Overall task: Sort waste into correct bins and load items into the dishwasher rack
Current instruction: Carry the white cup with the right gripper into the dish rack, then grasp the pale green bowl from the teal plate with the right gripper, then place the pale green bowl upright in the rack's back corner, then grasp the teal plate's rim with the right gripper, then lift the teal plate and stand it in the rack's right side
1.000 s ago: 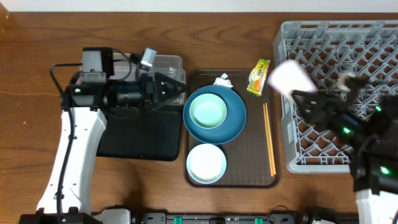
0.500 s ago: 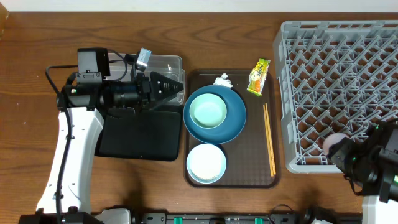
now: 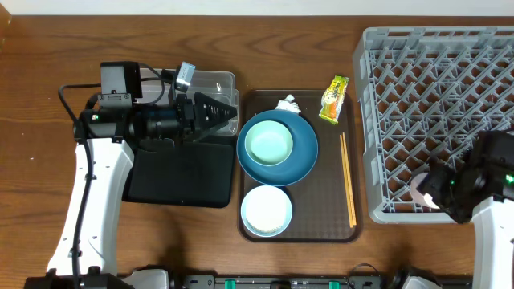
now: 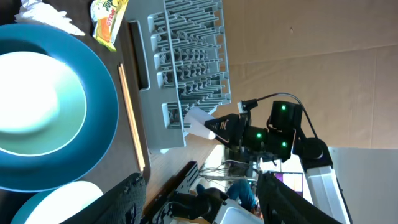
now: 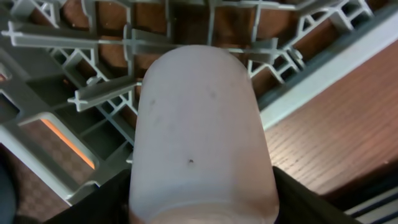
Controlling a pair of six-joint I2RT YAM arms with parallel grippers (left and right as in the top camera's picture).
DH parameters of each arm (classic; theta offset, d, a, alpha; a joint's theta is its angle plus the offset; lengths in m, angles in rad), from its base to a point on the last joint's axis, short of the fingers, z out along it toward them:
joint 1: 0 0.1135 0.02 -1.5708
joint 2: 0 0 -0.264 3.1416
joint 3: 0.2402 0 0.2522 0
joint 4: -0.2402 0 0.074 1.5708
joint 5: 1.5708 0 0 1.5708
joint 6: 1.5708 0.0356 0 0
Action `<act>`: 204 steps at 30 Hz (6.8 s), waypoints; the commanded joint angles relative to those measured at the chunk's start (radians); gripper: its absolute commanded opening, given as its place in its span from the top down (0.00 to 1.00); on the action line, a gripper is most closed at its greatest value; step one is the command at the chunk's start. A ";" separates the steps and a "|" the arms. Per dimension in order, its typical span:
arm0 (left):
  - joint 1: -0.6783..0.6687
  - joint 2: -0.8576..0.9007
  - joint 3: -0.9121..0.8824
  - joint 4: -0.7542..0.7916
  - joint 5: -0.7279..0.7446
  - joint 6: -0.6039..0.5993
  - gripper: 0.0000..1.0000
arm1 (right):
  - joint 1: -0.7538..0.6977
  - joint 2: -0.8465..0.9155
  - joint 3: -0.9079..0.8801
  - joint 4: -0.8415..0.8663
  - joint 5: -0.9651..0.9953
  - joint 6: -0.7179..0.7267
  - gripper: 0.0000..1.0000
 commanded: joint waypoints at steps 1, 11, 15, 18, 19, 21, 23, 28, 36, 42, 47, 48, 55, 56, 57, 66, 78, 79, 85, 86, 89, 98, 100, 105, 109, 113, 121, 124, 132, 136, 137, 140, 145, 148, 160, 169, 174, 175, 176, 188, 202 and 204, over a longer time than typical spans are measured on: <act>0.005 -0.005 0.009 -0.011 -0.005 0.018 0.39 | -0.003 -0.003 0.032 0.014 -0.026 -0.026 0.24; 0.005 -0.135 0.061 -0.089 -0.262 0.050 0.45 | 0.078 -0.040 0.262 -0.016 -0.390 -0.228 0.22; 0.005 -0.253 0.139 -0.234 -0.655 0.042 0.41 | 0.241 -0.061 0.271 0.031 -0.428 -0.231 0.27; 0.005 -0.331 0.175 -0.322 -0.925 0.008 0.37 | 0.415 -0.045 0.256 0.064 -0.373 -0.219 0.31; 0.005 -0.356 0.175 -0.340 -1.000 0.008 0.31 | 0.468 -0.033 0.249 0.076 -0.341 -0.204 0.32; 0.005 -0.402 0.175 -0.377 -1.122 0.008 0.27 | 0.578 0.004 0.236 0.105 -0.262 -0.151 0.32; 0.005 -0.437 0.175 -0.400 -1.167 0.009 0.23 | 0.673 0.058 0.225 0.145 -0.193 -0.098 0.33; 0.005 -0.483 0.175 -0.408 -1.179 0.009 0.14 | 0.797 0.243 0.224 0.280 -0.073 0.013 0.36; 0.005 -0.484 0.175 -0.408 -1.179 0.009 0.11 | 0.836 0.548 0.224 0.521 -0.161 0.062 0.48; 0.005 -0.484 0.175 -0.408 -1.179 0.010 0.07 | 0.887 0.675 0.224 0.593 -0.139 0.063 0.54; 0.005 -0.484 0.175 -0.408 -1.179 0.009 0.07 | 0.893 0.721 0.224 0.634 -0.119 0.066 0.88; 0.005 -0.484 0.175 -0.408 -1.179 0.009 0.07 | 0.891 0.720 0.224 0.633 -0.119 0.066 0.97; 0.005 -0.484 0.175 -0.408 -1.179 0.009 0.07 | 0.856 0.566 0.243 0.550 -0.058 0.053 0.99; 0.005 -0.484 0.175 -0.408 -1.179 0.009 0.06 | 0.850 0.530 0.243 0.529 -0.019 0.043 0.99; 0.005 -0.484 0.175 -0.408 -1.179 0.009 0.07 | 0.845 0.489 0.244 0.504 0.038 0.042 0.99; 0.005 -0.484 0.175 -0.408 -1.179 0.009 0.06 | 0.726 0.146 0.243 0.303 0.960 0.043 0.99; 0.005 -0.484 0.175 -0.408 -1.179 0.009 0.06 | 0.310 0.299 0.243 0.504 1.168 -0.099 0.99; 0.005 -0.484 0.175 -0.408 -1.179 0.009 0.06 | 0.297 0.325 0.243 0.534 1.168 -0.143 0.99; 0.005 -0.484 0.175 -0.408 -1.179 0.009 0.06 | 0.282 0.487 0.243 0.762 1.250 -0.429 0.99; 0.005 -0.484 0.175 -0.408 -1.179 0.009 0.06 | 0.286 0.510 0.243 0.800 1.250 -0.473 0.99; 0.005 -0.484 0.175 -0.408 -1.179 0.009 0.06 | 0.303 0.565 0.243 0.880 1.260 -0.569 0.99; 0.005 -0.484 0.175 -0.408 -1.179 0.009 0.06 | 0.401 0.674 0.243 0.978 1.295 -0.672 0.99; 0.005 -0.484 0.175 -0.408 -1.179 0.009 0.06 | 0.431 0.691 0.243 0.971 1.295 -0.671 0.99; 0.005 -0.484 0.175 -0.408 -1.179 0.009 0.06 | 0.475 0.713 0.243 0.952 1.295 -0.671 0.85; 0.005 -0.484 0.175 -0.408 -1.179 0.009 0.06 | 0.509 0.705 0.243 0.968 1.290 -0.671 0.31; 0.005 -0.484 0.175 -0.408 -1.179 0.009 0.06 | 0.543 0.655 0.243 0.919 1.135 -0.688 0.17; 0.005 -0.484 0.175 -0.408 -1.179 0.009 0.05 | 0.597 0.437 0.243 0.693 0.447 -0.518 0.18; 0.005 -0.484 0.175 -0.408 -1.179 0.009 0.06 | 0.603 0.378 0.243 0.616 0.143 -0.371 0.23; 0.005 -0.484 0.175 -0.407 -1.179 0.009 0.06 | 0.631 0.396 0.243 0.428 -0.284 -0.128 0.29; 0.005 -0.484 0.175 -0.408 -1.179 0.009 0.06 | 0.687 0.439 0.243 0.372 -0.283 -0.128 0.29; 0.005 -0.484 0.175 -0.408 -1.179 0.009 0.06 | 0.703 0.449 0.243 0.370 -0.276 -0.128 0.28; 0.005 -0.484 0.175 -0.408 -1.179 0.009 0.06 | 0.734 0.465 0.243 0.387 -0.227 -0.102 0.28; 0.005 -0.484 0.175 -0.408 -1.179 0.009 0.06 | 0.760 0.532 0.243 0.401 -0.085 0.035 0.40; 0.005 -0.484 0.175 -0.408 -1.179 0.009 0.06 | 0.760 0.603 0.243 0.419 -0.052 0.080 0.42; 0.005 -0.484 0.175 -0.408 -1.179 0.009 0.06 | 0.750 0.698 0.243 0.522 -0.192 0.138 0.99; 0.005 -0.484 0.175 -0.408 -1.179 0.009 0.06 | 0.677 0.547 0.243 0.514 -0.168 0.047 0.99; 0.005 -0.484 0.175 -0.408 -1.179 0.009 0.06 | 0.658 0.318 0.243 0.438 0.129 -0.074 0.99; 0.005 -0.484 0.175 -0.408 -1.179 0.009 0.06 | 0.658 0.280 0.243 0.427 0.219 -0.074 0.99; 0.005 -0.484 0.175 -0.408 -1.179 0.009 0.06 | 0.658 0.230 0.243 0.417 0.352 -0.074 0.99; 0.005 -0.484 0.175 -0.408 -1.179 0.009 0.06 | 0.418 0.021 0.243 0.765 1.201 -0.264 0.99; 0.005 -0.484 0.175 -0.407 -1.179 0.009 0.06 | 0.131 0.287 0.243 0.848 1.149 -0.457 0.99; 0.005 -0.484 0.175 -0.408 -1.179 0.009 0.06 | 0.131 0.342 0.243 0.909 1.236 -0.499 0.99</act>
